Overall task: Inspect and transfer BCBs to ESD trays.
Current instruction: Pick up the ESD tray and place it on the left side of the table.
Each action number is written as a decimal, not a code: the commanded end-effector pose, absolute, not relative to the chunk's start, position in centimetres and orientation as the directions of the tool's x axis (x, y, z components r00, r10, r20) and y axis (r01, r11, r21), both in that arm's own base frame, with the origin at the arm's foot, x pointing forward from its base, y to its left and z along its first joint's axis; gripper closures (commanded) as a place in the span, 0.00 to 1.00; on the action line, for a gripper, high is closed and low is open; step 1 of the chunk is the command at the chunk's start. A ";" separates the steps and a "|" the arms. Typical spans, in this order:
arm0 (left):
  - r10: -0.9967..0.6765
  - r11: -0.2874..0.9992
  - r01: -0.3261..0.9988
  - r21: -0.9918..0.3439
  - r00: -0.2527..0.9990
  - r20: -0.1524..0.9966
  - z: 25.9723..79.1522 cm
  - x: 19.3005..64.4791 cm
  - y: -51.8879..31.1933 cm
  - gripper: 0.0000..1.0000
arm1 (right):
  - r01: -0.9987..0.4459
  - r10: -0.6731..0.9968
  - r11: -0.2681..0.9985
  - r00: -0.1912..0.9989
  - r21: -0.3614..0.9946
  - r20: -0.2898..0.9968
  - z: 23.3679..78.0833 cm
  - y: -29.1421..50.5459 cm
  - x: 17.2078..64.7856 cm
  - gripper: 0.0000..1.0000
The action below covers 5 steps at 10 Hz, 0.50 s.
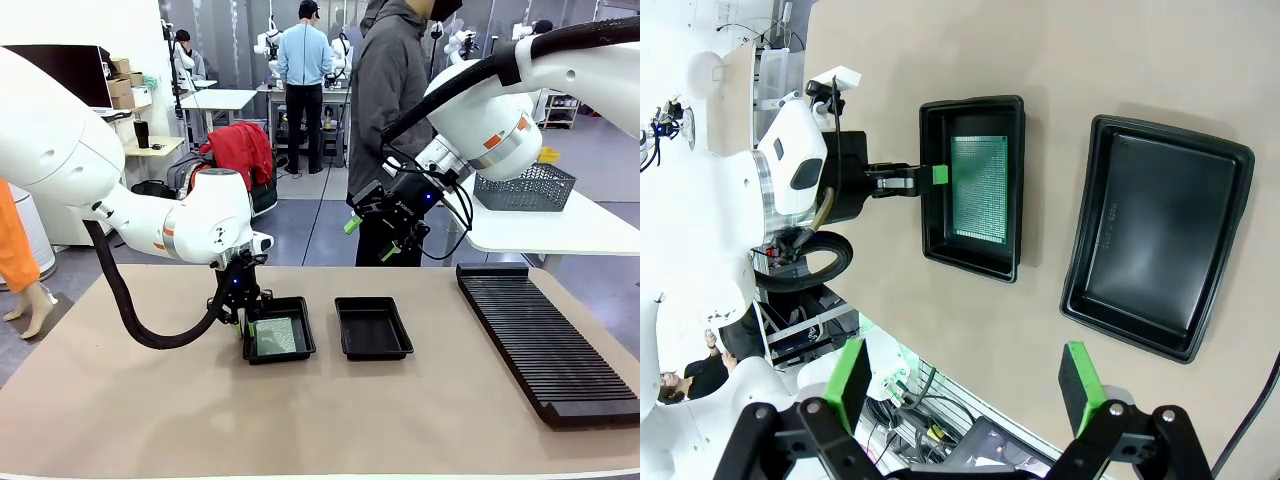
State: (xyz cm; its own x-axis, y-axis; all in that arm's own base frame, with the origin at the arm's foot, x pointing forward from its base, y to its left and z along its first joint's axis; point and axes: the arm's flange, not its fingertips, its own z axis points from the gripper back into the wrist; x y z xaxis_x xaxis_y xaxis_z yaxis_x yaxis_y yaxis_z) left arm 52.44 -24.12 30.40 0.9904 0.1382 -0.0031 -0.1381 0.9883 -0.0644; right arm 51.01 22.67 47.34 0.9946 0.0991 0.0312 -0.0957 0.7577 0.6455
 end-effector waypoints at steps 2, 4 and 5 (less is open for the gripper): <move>0.173 0.983 -0.171 -0.062 0.985 0.022 30.4 51.9 -23.9 1.00 | -0.094 0.098 0.757 0.995 0.646 0.030 47.4 22.8 51.0 0.00; 0.176 0.983 -0.174 -0.061 0.984 0.023 30.5 52.0 -23.8 1.00 | -0.094 0.098 0.757 0.995 0.646 0.030 47.4 22.8 51.0 0.00; 0.180 0.982 -0.178 -0.064 0.983 0.025 30.5 52.1 -23.6 1.00 | -0.094 0.098 0.757 0.995 0.646 0.030 47.4 22.8 51.0 0.00</move>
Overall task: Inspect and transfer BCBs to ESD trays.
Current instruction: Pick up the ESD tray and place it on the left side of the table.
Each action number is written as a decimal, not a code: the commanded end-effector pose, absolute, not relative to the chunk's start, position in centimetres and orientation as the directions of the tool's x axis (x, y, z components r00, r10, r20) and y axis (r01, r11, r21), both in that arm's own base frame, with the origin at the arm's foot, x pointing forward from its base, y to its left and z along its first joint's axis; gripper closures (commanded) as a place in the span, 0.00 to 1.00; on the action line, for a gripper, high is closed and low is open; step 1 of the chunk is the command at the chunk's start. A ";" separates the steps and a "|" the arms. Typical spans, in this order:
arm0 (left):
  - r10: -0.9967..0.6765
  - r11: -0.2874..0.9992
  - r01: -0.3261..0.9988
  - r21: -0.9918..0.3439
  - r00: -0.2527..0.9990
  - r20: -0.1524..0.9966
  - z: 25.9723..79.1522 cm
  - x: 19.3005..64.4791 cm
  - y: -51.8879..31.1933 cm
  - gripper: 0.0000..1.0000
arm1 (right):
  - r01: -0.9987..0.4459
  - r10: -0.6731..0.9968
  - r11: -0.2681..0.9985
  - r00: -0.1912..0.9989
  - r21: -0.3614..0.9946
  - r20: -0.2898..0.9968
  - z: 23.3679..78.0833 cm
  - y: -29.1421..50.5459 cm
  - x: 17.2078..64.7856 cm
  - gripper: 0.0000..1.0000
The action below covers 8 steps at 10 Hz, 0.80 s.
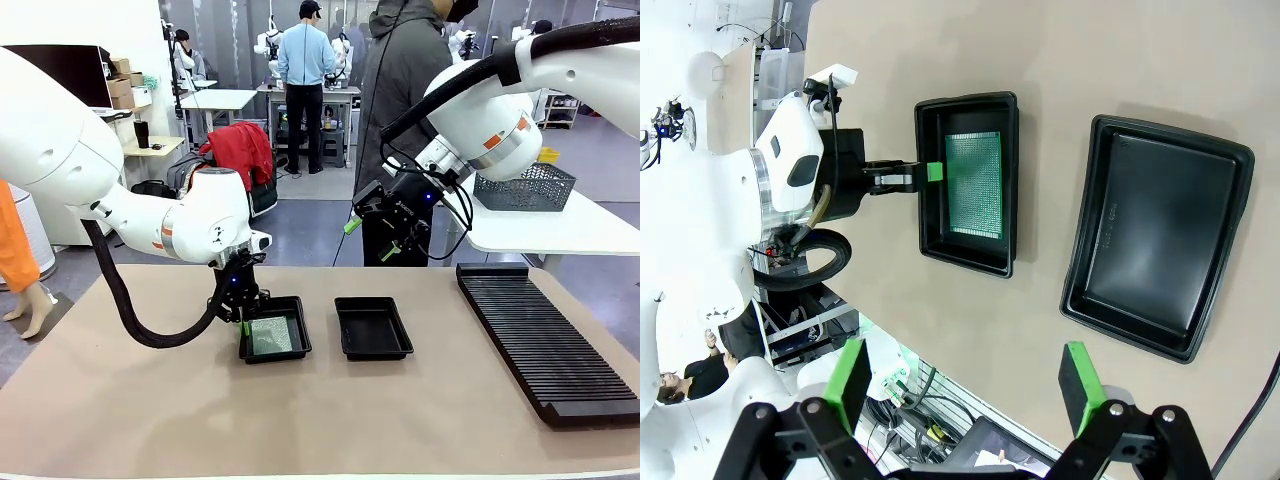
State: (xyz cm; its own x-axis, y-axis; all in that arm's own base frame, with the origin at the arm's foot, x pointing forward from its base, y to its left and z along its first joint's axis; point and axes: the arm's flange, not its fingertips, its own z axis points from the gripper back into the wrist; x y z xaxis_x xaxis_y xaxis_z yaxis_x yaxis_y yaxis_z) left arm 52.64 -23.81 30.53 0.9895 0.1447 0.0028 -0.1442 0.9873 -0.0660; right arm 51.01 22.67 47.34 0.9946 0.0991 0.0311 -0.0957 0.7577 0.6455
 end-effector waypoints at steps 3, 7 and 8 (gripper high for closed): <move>0.169 0.980 -0.163 -0.117 0.985 0.044 31.4 52.0 -21.5 1.00 | -0.094 0.098 0.757 0.995 0.646 0.030 47.4 22.8 51.0 0.00; 0.062 0.985 -0.046 -0.168 0.994 0.089 32.7 51.8 -15.5 1.00 | -0.094 0.098 0.757 0.995 0.646 0.030 47.4 22.8 51.0 0.00; 0.038 0.983 -0.018 -0.181 0.994 0.104 33.0 51.6 -13.9 1.00 | -0.094 0.098 0.757 0.995 0.646 0.030 47.4 22.8 51.0 0.00</move>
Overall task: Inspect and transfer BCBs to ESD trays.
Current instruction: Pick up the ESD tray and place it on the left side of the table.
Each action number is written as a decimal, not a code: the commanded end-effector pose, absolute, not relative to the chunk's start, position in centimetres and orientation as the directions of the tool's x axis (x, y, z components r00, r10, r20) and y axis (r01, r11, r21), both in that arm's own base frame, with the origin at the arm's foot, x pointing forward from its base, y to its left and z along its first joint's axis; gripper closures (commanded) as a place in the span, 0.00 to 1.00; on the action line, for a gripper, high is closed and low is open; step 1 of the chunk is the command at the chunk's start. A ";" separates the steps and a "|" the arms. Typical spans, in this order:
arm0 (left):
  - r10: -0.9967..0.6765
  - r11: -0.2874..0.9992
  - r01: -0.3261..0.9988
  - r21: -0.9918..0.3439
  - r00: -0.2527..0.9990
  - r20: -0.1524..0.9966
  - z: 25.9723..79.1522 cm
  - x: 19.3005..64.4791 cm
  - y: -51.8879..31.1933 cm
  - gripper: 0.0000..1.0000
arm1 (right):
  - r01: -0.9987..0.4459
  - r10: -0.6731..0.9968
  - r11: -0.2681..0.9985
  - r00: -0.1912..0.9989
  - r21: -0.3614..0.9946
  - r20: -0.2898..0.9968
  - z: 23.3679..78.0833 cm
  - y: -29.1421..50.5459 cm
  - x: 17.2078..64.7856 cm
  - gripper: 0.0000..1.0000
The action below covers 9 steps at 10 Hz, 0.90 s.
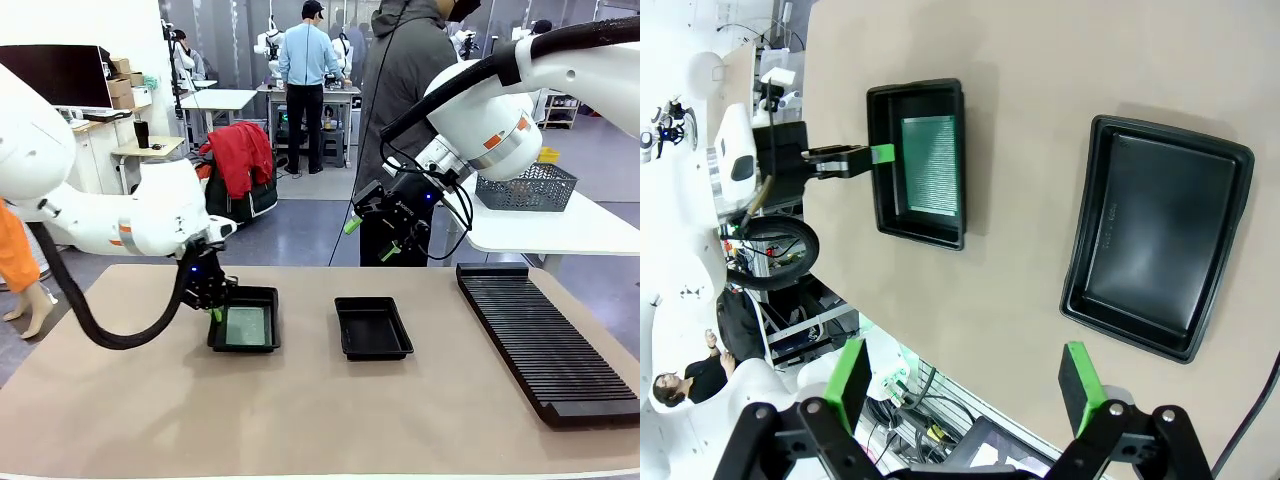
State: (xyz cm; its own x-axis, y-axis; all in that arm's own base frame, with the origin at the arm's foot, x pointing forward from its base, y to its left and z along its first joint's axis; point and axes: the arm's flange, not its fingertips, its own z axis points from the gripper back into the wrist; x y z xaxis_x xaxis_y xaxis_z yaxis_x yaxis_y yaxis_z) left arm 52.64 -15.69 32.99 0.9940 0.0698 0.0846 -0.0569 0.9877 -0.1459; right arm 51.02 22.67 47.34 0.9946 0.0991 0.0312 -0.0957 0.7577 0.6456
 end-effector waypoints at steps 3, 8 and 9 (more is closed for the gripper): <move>0.003 0.974 0.022 -0.224 0.994 0.108 33.5 50.8 -7.9 1.00 | -0.094 0.098 0.757 0.995 0.646 0.030 47.4 22.8 51.0 0.00; 0.006 0.969 0.008 -0.248 0.998 0.057 33.1 47.8 0.8 1.00 | -0.094 0.098 0.757 0.995 0.646 0.030 47.4 22.8 51.0 0.00; 0.007 0.967 0.008 -0.255 0.998 0.059 33.0 47.3 1.9 1.00 | -0.094 0.098 0.757 0.995 0.646 0.030 47.4 22.8 51.0 0.00</move>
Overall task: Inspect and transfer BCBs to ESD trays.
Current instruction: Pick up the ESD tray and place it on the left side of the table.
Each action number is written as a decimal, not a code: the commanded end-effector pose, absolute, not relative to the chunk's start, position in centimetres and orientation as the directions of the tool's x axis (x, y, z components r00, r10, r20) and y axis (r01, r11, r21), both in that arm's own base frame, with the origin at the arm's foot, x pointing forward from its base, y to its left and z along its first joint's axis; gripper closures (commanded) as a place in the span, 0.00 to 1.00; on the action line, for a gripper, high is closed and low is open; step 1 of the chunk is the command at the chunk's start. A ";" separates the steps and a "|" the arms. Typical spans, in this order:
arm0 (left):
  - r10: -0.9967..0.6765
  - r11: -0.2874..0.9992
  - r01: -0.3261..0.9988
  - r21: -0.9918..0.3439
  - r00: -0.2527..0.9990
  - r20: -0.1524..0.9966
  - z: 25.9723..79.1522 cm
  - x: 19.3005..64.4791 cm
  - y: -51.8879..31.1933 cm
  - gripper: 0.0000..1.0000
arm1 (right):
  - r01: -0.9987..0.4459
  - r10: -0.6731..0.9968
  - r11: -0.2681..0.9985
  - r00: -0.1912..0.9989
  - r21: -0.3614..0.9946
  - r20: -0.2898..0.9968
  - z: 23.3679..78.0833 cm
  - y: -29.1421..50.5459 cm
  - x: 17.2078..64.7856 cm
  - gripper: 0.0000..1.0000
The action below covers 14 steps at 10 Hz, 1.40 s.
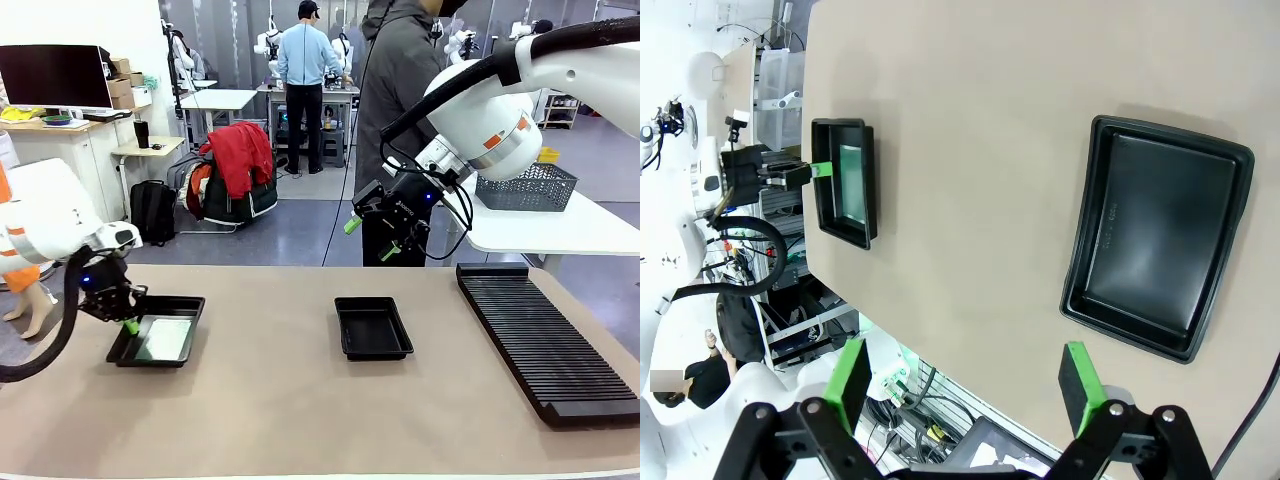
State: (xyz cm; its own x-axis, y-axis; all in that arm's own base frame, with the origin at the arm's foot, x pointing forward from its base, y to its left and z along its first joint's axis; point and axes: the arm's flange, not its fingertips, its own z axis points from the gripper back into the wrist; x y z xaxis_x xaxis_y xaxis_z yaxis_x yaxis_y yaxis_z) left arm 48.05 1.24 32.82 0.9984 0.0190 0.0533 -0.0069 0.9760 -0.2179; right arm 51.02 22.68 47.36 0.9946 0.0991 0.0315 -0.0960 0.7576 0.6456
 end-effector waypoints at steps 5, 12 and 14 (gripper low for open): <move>0.050 0.959 -0.028 -0.281 0.996 0.074 31.8 44.6 7.2 1.00 | -0.094 0.098 0.757 0.995 0.646 0.030 47.4 22.8 51.0 0.00; 0.070 0.962 -0.052 -0.268 0.996 0.059 31.5 44.9 8.5 1.00 | -0.094 0.098 0.757 0.995 0.646 0.030 47.4 22.8 51.0 0.00; 0.070 0.962 -0.052 -0.268 0.996 0.059 31.5 44.9 8.5 1.00 | -0.094 0.098 0.757 0.995 0.646 0.030 47.4 22.8 51.0 0.00</move>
State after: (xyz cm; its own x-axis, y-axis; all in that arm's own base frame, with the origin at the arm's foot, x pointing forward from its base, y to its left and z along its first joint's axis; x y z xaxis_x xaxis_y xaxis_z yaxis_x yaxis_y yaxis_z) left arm 45.02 8.38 31.23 0.9960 0.0703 0.0553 -0.0531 0.9623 -0.2669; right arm 51.02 22.68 47.36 0.9946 0.0991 0.0315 -0.0960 0.7576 0.6456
